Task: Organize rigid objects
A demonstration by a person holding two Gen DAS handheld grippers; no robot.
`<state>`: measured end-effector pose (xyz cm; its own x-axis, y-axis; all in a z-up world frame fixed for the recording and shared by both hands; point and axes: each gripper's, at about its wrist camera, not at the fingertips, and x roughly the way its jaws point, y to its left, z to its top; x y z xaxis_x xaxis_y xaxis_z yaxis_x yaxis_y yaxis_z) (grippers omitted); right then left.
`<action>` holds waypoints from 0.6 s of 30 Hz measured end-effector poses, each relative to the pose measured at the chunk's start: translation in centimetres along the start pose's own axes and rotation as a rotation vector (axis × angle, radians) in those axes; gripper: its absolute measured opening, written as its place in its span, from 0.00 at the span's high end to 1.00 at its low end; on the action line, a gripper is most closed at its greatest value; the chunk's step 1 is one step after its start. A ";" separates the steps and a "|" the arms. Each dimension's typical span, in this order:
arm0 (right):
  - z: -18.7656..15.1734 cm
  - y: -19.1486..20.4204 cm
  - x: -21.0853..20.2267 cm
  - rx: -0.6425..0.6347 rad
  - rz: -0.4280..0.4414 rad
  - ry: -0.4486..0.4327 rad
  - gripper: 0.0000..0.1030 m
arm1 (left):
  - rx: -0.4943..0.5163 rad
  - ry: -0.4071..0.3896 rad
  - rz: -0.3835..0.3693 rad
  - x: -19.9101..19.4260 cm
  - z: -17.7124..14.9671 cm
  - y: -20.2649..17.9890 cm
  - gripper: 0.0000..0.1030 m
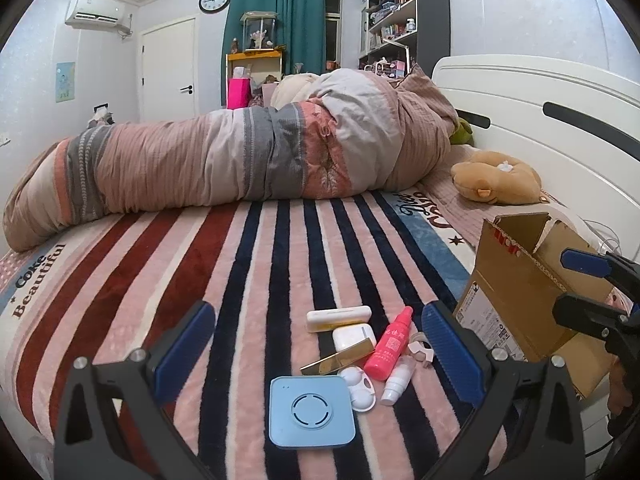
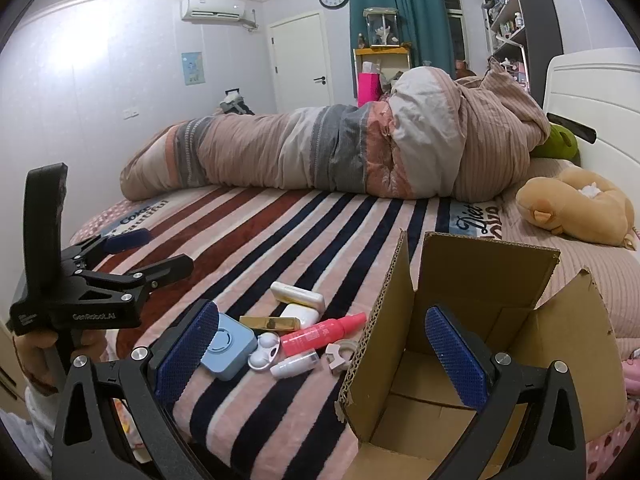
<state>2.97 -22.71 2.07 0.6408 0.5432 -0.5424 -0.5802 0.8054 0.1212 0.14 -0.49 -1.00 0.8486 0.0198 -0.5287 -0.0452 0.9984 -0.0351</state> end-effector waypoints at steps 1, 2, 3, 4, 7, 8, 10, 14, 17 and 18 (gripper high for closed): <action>0.0 0.0 0.0 -0.001 0.002 0.001 0.00 | 0.000 0.001 0.000 0.0 0.0 0.0 0.00; 0.0 0.0 0.0 -0.002 0.002 0.002 0.00 | 0.000 0.000 0.000 0.0 -0.1 0.0 0.00; 0.0 0.1 0.0 -0.003 0.001 0.003 0.00 | 0.000 0.000 -0.001 0.0 -0.1 0.0 0.00; 0.0 0.1 0.0 -0.005 -0.001 0.005 0.00 | 0.000 0.001 -0.001 0.0 -0.1 0.0 0.00; -0.1 0.2 -0.1 -0.008 -0.006 0.007 0.00 | 0.000 0.001 -0.005 -0.1 -0.2 0.0 0.00; -0.1 0.2 -0.2 -0.007 -0.007 0.006 0.00 | 0.000 0.000 -0.004 -0.1 -0.2 -0.1 0.00; 0.0 0.1 -0.4 -0.005 -0.008 0.006 0.00 | 0.000 0.001 -0.004 -0.1 -0.2 -0.1 0.00; -0.1 0.1 0.1 -0.001 -0.015 0.006 0.00 | 0.005 -0.002 0.001 -0.3 -0.3 -0.3 0.00; -0.2 0.0 0.0 0.004 -0.012 0.007 0.00 | 0.004 -0.001 -0.003 -0.4 -0.4 -0.3 0.00; -0.3 0.0 0.0 0.004 -0.012 0.007 0.00 | 0.005 -0.001 -0.005 -0.5 -0.4 -0.4 0.00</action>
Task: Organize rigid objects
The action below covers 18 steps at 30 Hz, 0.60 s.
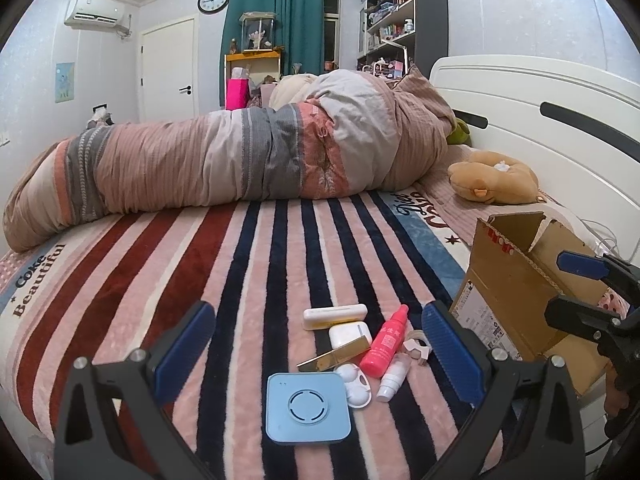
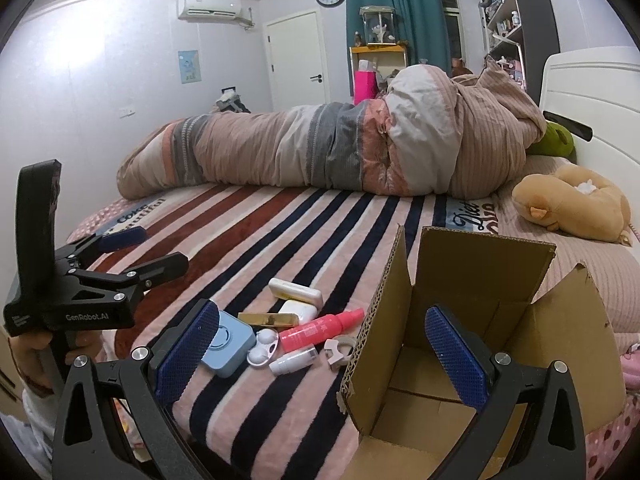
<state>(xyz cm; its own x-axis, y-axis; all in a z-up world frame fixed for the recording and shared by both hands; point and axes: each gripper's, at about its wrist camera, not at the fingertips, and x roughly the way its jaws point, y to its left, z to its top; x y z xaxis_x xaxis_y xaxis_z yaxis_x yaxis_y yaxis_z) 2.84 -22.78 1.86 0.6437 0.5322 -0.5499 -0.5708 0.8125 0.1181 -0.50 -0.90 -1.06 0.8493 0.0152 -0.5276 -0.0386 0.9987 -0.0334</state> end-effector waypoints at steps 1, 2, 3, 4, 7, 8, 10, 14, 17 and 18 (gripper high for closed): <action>0.0 0.0 0.0 -0.001 -0.001 0.000 0.00 | 0.000 0.000 -0.001 -0.1 0.0 0.0 0.00; 0.0 0.0 0.0 -0.001 -0.003 0.001 0.00 | 0.000 0.001 0.000 -0.1 0.0 0.0 0.00; 0.1 0.0 0.0 -0.004 -0.003 0.000 0.00 | 0.001 0.000 0.002 -0.1 0.0 0.0 0.00; 0.0 0.0 0.0 -0.003 -0.002 0.000 0.00 | 0.001 0.000 0.002 -0.1 0.0 0.0 0.00; -0.1 0.2 -0.1 -0.002 -0.003 0.002 0.00 | 0.001 0.000 0.000 -0.2 -0.1 -0.1 0.00; -0.2 0.2 -0.1 -0.002 -0.002 0.003 0.00 | 0.001 0.000 0.001 -0.2 0.0 -0.2 0.00; -0.2 0.2 -0.1 -0.001 -0.005 0.001 0.00 | 0.002 0.001 0.002 -0.2 -0.1 -0.2 0.00; -0.2 0.2 -0.1 -0.002 -0.006 0.002 0.00 | -0.002 -0.004 -0.003 -0.3 0.0 -0.2 0.00; -0.3 0.1 -0.1 0.002 -0.005 0.003 0.00 | -0.001 -0.005 -0.003 -0.4 0.0 -0.2 0.00; -0.4 0.1 -0.1 0.005 -0.005 0.003 0.00 | 0.000 -0.005 0.000 -0.4 0.0 -0.2 0.00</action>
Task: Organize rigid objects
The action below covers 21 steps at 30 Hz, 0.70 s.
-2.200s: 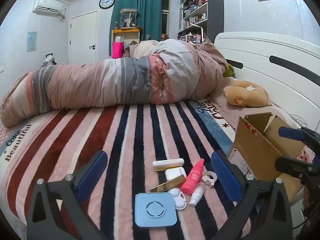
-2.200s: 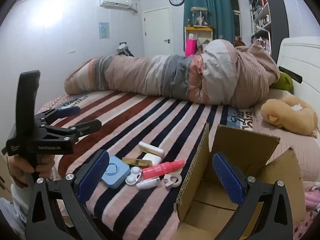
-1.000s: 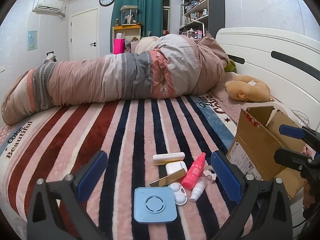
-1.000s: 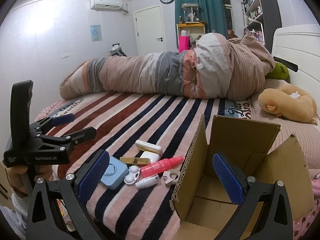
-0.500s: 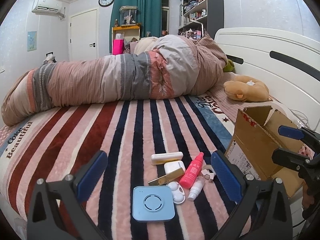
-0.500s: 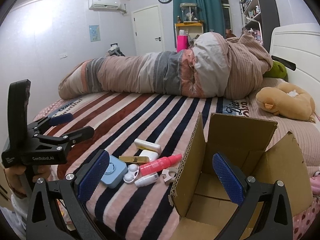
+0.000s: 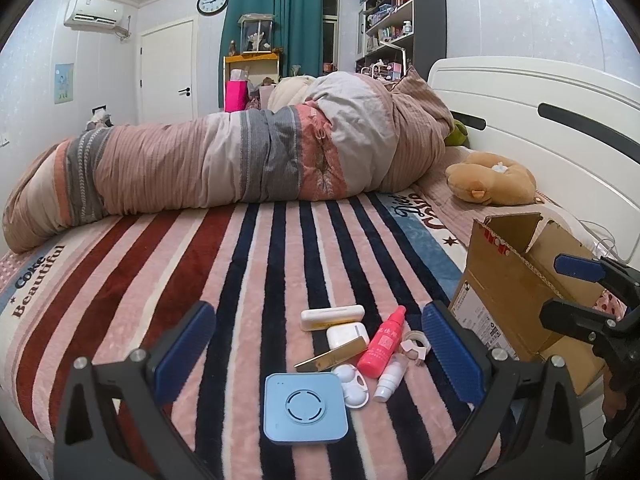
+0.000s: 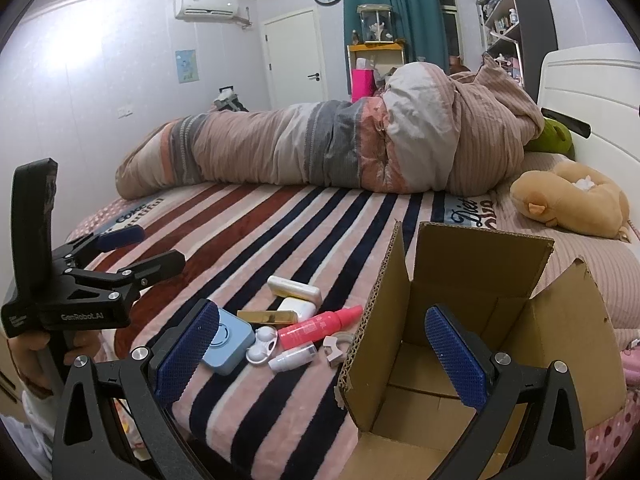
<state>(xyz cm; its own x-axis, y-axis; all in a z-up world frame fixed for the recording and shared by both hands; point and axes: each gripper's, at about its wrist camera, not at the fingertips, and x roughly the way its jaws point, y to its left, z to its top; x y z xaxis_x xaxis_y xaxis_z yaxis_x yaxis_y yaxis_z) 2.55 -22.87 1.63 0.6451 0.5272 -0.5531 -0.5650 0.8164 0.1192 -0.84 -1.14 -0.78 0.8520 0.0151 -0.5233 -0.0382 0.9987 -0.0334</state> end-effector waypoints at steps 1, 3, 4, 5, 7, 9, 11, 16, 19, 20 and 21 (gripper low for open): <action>-0.1 0.0 0.0 0.002 -0.001 0.000 0.00 | 0.001 0.001 0.001 0.0 0.1 0.0 0.00; -0.2 0.0 0.0 0.002 -0.001 0.001 0.00 | 0.000 0.003 -0.001 0.0 0.1 0.0 0.00; -0.1 0.0 0.0 0.003 -0.001 0.001 0.00 | -0.001 0.005 -0.001 0.0 0.1 0.1 0.00; -0.3 0.0 -0.1 0.003 -0.001 0.002 0.00 | -0.002 0.005 0.000 0.0 0.1 0.1 0.00; -0.1 0.0 0.0 0.002 -0.001 0.000 0.00 | -0.002 0.006 -0.001 -0.1 0.1 0.0 0.00; -0.2 -0.1 -0.1 0.004 -0.002 0.001 0.00 | -0.001 0.005 0.001 -0.1 0.1 0.0 0.00; -0.2 -0.2 0.1 0.010 0.001 0.004 0.00 | -0.001 0.006 -0.001 -0.1 0.1 0.0 0.00; 0.0 0.2 0.1 0.003 -0.020 0.008 0.00 | -0.009 0.008 -0.014 -0.1 0.1 0.4 0.00; 0.3 0.9 0.0 -0.019 -0.047 0.004 0.07 | -0.005 0.008 -0.019 0.0 0.1 0.9 0.00; 0.4 1.2 0.1 -0.025 -0.049 0.007 0.14 | -0.003 0.005 -0.024 -0.1 0.1 1.1 0.00; 0.5 1.6 0.2 -0.034 -0.051 0.011 0.17 | 0.001 0.004 -0.032 -0.1 0.2 1.5 0.00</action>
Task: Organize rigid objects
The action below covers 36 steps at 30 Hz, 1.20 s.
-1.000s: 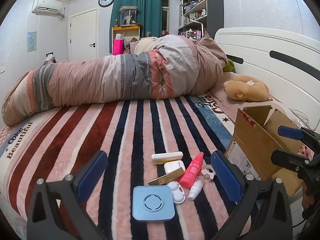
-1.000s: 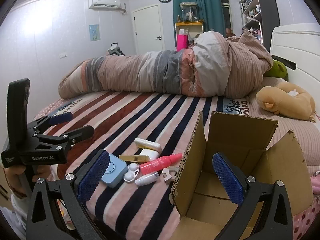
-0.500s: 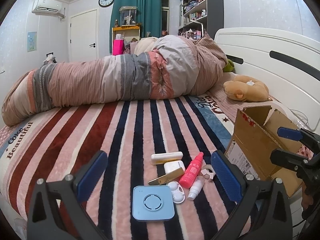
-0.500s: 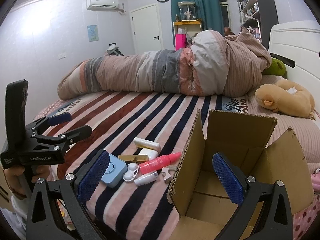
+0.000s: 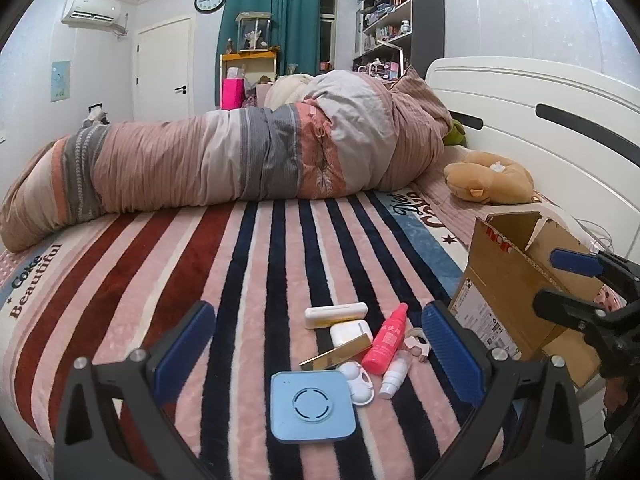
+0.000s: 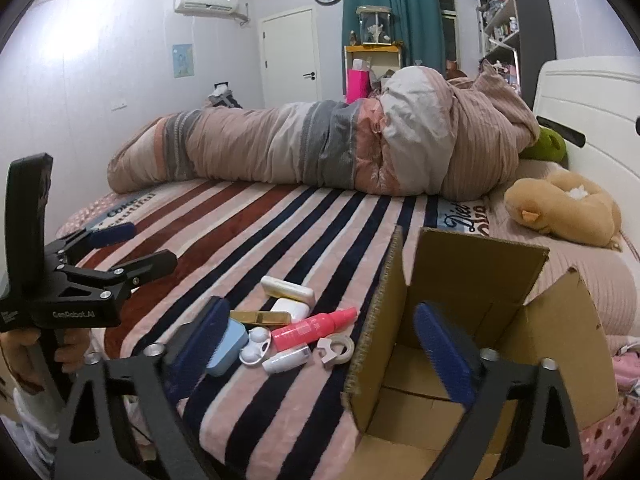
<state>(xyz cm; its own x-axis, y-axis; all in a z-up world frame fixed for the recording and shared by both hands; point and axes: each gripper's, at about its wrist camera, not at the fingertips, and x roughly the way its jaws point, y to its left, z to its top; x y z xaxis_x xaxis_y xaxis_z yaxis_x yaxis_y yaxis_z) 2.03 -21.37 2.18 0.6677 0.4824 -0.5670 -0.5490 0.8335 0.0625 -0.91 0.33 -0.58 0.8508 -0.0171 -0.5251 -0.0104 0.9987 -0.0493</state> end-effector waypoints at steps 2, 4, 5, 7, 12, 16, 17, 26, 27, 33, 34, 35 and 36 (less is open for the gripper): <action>0.3 1.2 0.2 -0.030 0.001 0.007 0.38 | 0.005 -0.015 0.000 -0.2 0.1 0.9 0.00; 0.8 2.9 0.9 -0.070 0.021 0.025 0.45 | 0.021 -0.017 0.007 -0.2 0.0 2.0 0.00; 0.9 3.5 1.4 -0.080 0.038 0.036 0.46 | 0.031 -0.014 0.013 0.0 -0.2 2.6 0.00; 1.0 5.4 2.9 -0.093 0.097 0.077 0.46 | 0.042 -0.002 0.026 0.4 -0.6 4.1 0.01; -0.4 9.0 8.4 -0.089 0.203 0.241 0.24 | 0.064 0.049 0.075 2.3 -2.5 8.1 0.01; -2.4 10.4 13.2 -0.060 0.243 0.392 0.18 | 0.096 0.086 0.086 4.1 -4.3 10.4 0.01; -2.8 10.6 14.0 -0.053 0.250 0.419 0.18 | 0.097 0.095 0.067 4.6 -4.8 10.9 0.01; -3.7 12.4 19.4 -0.033 0.292 0.538 0.11 | 0.020 0.098 -0.019 6.4 -6.3 14.4 0.01; -3.6 12.7 20.1 -0.031 0.294 0.540 0.11 | 0.015 0.091 0.002 6.6 -6.3 14.8 0.01; -3.3 14.0 23.1 -0.038 0.312 0.566 0.06 | -0.015 0.126 -0.044 7.7 -6.7 16.3 0.01; -3.4 14.2 23.5 -0.043 0.308 0.577 0.07 | -0.027 0.140 -0.064 8.0 -6.9 16.5 0.01; -3.5 14.2 23.9 -0.049 0.300 0.589 0.09 | -0.042 0.162 -0.094 8.4 -7.0 16.6 0.01; -3.7 14.2 23.9 -0.054 0.291 0.603 0.09 | -0.056 0.178 -0.123 8.6 -7.1 16.7 0.01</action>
<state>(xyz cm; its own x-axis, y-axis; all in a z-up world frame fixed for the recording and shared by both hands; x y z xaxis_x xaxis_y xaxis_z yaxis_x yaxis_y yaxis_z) 8.38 0.98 -13.56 0.0994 0.4376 -0.8936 -0.6995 0.6695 0.2500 2.51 16.51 -12.00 0.7411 -0.1514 -0.6541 0.0544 0.9846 -0.1663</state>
